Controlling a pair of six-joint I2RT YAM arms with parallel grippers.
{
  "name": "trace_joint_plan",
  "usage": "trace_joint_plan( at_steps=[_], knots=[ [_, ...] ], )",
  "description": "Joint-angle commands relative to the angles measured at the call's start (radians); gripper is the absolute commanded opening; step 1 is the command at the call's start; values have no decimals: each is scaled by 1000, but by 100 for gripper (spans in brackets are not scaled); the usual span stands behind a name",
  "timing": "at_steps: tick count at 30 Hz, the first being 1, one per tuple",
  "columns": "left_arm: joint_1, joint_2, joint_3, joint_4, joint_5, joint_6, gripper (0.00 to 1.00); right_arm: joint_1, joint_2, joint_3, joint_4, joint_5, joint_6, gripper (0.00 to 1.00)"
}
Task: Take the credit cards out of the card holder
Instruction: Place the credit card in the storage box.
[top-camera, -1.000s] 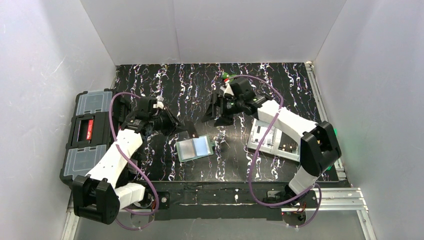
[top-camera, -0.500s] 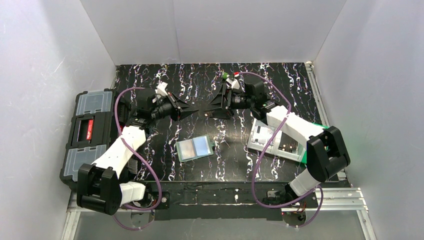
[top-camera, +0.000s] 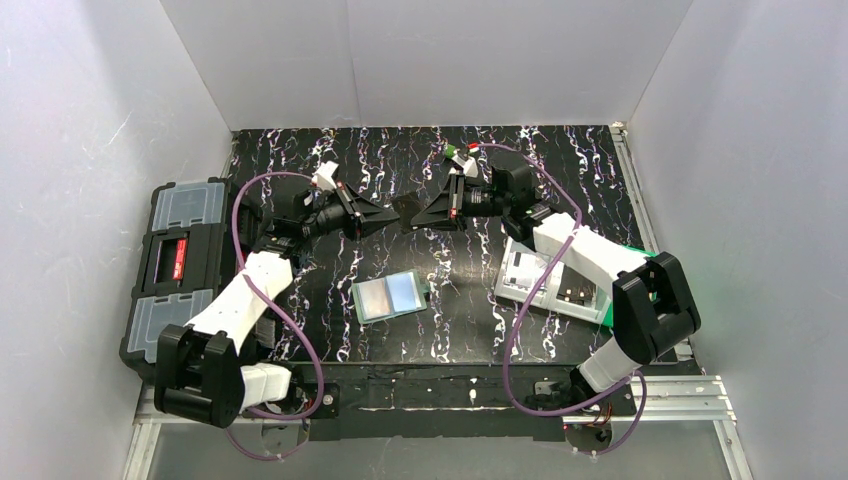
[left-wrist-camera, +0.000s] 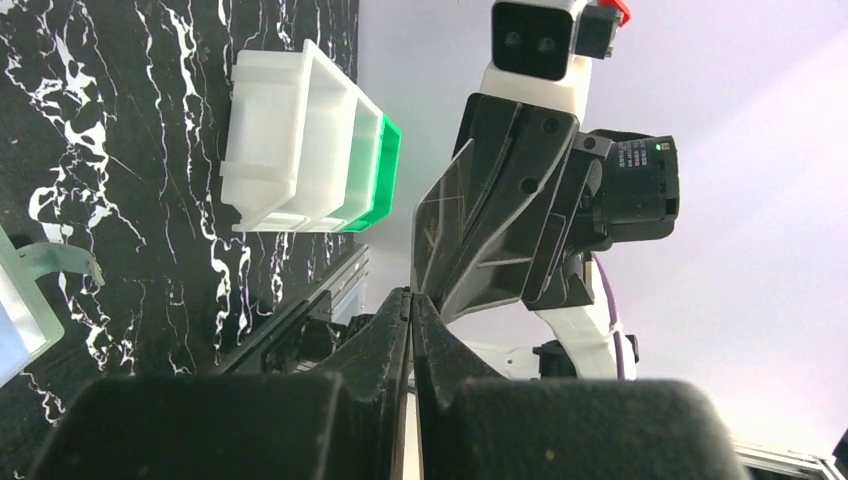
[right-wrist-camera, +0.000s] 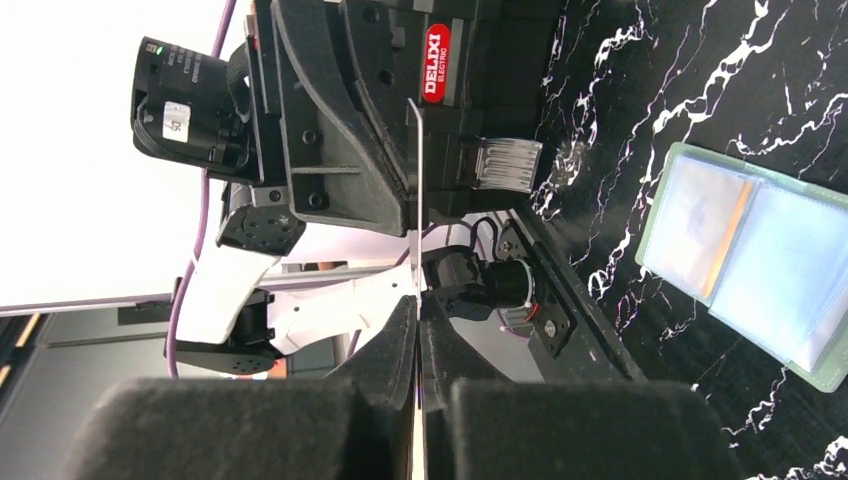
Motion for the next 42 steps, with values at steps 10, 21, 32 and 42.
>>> trace_joint_plan(
  at_steps=[10, 21, 32, 42],
  knots=[
    [-2, -42, 169, -663, -179, 439, 98, -4, -106, 89, -563, 268, -355, 1],
    [-81, -66, 179, -841, -365, 568, 98, -12, -287, 51, -1016, 862, -505, 1],
    [-126, -43, 190, -839, -369, 585, 98, -184, -345, 39, -1299, 1326, -563, 1],
    [-131, -47, 197, -845, -357, 592, 98, -304, -202, 24, -1297, 1426, -602, 1]
  ],
)
